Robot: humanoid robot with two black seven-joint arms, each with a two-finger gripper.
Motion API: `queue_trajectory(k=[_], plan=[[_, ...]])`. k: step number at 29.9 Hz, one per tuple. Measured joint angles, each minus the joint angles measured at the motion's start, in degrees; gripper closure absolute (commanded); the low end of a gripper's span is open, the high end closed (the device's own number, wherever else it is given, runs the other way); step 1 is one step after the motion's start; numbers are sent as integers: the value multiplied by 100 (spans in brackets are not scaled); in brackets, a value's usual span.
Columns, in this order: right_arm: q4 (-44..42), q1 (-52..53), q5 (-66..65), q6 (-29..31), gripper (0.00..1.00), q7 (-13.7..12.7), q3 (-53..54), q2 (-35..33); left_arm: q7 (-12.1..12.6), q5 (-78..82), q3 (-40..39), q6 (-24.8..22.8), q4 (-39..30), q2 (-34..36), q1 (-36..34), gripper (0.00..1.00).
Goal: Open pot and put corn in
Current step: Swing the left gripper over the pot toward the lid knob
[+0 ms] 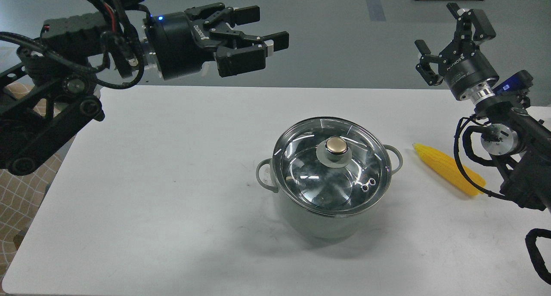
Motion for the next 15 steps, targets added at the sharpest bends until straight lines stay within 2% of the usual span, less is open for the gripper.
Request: queue_trajectory(k=[6,15], plan=[[6,-1,4,-1,0,0,0,-3,-9,876,741,321,7,-27,0,3],[9,-4,7,-1,0,0,0,-20,-10,1663,1250,362,216,-260,22,3]])
